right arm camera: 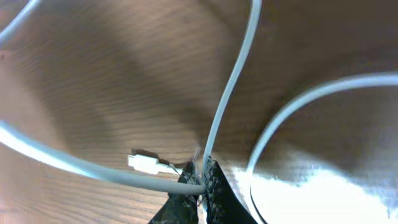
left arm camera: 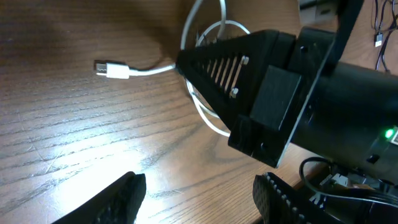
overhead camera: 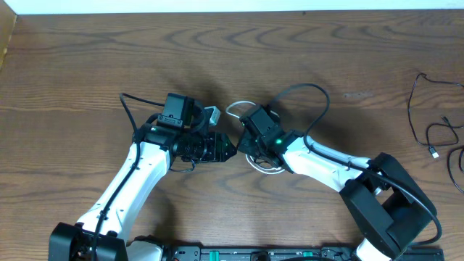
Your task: Untangle cables
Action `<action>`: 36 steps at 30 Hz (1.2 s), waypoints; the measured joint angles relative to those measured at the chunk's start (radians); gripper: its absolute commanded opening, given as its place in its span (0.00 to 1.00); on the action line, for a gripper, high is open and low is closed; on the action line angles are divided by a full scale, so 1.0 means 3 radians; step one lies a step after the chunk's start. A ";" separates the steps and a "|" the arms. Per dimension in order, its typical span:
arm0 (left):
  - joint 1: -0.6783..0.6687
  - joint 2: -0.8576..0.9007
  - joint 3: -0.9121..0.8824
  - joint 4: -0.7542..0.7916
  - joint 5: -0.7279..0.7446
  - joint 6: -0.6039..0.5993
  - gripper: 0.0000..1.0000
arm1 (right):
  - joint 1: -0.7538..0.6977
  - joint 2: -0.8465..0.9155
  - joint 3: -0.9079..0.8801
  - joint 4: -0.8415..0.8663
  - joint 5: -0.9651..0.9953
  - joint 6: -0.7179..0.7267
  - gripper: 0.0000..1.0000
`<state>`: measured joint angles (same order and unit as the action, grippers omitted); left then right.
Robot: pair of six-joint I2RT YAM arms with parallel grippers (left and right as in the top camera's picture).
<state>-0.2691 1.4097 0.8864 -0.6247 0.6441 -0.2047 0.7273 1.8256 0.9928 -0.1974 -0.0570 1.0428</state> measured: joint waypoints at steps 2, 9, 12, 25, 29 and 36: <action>0.0000 0.0000 0.0000 -0.0001 0.0000 0.0001 0.61 | -0.0057 -0.0018 0.0000 -0.0003 -0.0001 -0.0239 0.01; 0.0000 0.0000 0.0000 0.0000 0.0000 0.0001 0.61 | -0.0664 -0.0497 -0.0003 -0.0116 0.0017 -0.1007 0.01; 0.0000 0.0000 0.0000 -0.0001 0.0001 0.0001 0.61 | -0.1048 -0.0819 -0.0003 -0.0256 0.0019 -0.1298 0.01; 0.0000 0.0000 0.0000 0.0000 0.0000 0.0001 0.61 | -0.2881 -0.1314 -0.0003 -0.0511 0.0376 -0.2370 0.01; 0.0000 0.0000 0.0000 0.0000 0.0000 0.0001 0.61 | -0.3318 -0.1314 -0.0003 -0.0516 0.0680 -0.2555 0.01; 0.0000 0.0000 0.0000 0.0000 0.0000 0.0001 0.61 | -0.3796 -0.1314 -0.0003 -0.0603 0.1008 -0.2533 0.46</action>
<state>-0.2691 1.4097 0.8864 -0.6247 0.6441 -0.2043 -0.4114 1.4315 0.9920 -0.3782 0.2455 0.2829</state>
